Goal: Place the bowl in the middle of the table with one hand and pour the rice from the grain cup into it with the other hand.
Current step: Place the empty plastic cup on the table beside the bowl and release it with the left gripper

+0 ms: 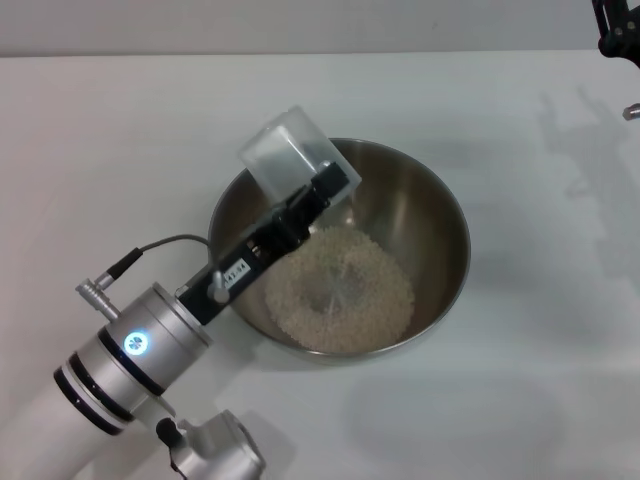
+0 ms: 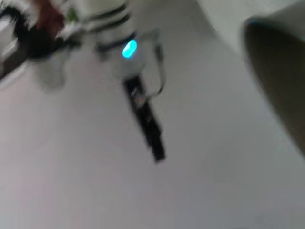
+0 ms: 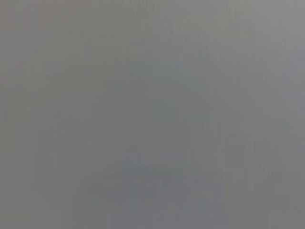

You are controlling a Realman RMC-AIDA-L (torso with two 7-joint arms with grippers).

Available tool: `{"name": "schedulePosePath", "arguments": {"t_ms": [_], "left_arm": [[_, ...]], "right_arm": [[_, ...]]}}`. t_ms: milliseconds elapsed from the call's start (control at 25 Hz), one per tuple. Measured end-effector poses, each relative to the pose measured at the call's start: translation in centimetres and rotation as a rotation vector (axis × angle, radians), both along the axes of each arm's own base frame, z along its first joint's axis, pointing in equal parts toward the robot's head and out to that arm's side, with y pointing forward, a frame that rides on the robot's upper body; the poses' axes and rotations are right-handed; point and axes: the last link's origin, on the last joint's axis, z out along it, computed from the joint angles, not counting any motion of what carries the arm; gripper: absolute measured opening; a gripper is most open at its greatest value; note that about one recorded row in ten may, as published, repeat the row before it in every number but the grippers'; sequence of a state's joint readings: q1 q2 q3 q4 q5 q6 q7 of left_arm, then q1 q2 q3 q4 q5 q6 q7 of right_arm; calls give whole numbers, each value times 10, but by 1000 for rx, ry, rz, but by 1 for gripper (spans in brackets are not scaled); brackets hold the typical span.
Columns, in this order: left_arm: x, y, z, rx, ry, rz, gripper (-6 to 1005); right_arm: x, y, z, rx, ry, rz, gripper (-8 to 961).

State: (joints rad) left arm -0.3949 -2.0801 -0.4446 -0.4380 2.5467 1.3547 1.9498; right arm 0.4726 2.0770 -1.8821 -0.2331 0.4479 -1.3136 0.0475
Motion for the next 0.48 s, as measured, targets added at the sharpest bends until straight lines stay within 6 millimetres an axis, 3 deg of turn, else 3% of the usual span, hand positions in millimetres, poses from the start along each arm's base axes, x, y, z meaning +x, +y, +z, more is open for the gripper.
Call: {"name": "schedulePosePath", "arguments": {"t_ms": [80,280,400,440,480], "left_arm": [[2,1,3,-25,-59,27,28],[7,13,26,-232,-565,259,28],[-8,30,45,-393,-979,442,29],[-8,30,45,-393,-979,442,29],[-17,35,49,-430,-1107,506,29]], "right_arm": [[1,0,0,0,0,-2,469],[1,-1,0,1,1,-4,469],[1,0,0,1,0,-4,469],[1,0,0,0,0,-3,469],[1,0,0,-1,-1,-3,469]]}}
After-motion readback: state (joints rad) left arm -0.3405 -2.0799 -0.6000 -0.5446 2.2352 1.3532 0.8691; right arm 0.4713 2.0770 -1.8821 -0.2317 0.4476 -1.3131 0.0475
